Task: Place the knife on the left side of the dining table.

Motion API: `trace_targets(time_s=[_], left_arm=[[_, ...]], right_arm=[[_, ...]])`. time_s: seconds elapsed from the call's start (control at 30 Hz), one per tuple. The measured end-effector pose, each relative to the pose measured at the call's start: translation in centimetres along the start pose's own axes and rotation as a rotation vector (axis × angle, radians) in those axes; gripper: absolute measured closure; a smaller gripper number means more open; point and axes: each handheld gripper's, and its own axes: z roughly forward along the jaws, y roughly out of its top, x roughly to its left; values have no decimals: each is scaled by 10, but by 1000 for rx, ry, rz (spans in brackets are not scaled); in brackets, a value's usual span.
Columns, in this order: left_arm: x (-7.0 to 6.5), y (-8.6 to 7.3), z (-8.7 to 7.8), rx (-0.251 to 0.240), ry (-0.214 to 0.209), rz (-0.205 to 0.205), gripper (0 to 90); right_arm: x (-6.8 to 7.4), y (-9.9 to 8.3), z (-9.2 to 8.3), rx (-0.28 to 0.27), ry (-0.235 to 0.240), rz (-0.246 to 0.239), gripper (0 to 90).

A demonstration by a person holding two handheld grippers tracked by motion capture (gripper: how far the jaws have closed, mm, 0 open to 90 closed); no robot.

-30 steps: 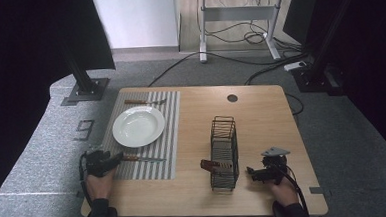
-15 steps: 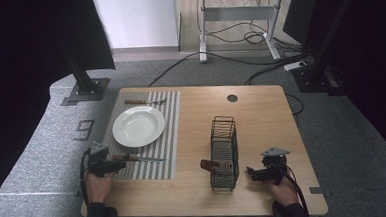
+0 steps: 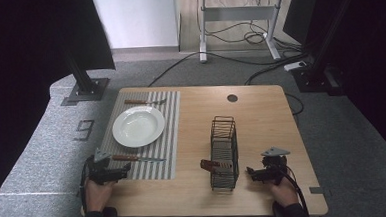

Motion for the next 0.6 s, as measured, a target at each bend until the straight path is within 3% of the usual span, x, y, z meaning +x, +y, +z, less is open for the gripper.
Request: trace_targets(time_s=[0.1,0.37,0.6], left_arm=[[-1,-7,5,35,20,27,0],[0,-17,17,106,20,38,0],[2,-16,18,115,6,25,0]], right_arm=[[0,0,0,0,0,0,0],[0,0,0,0,0,0,0],[0,0,0,0,-1,0,0]])
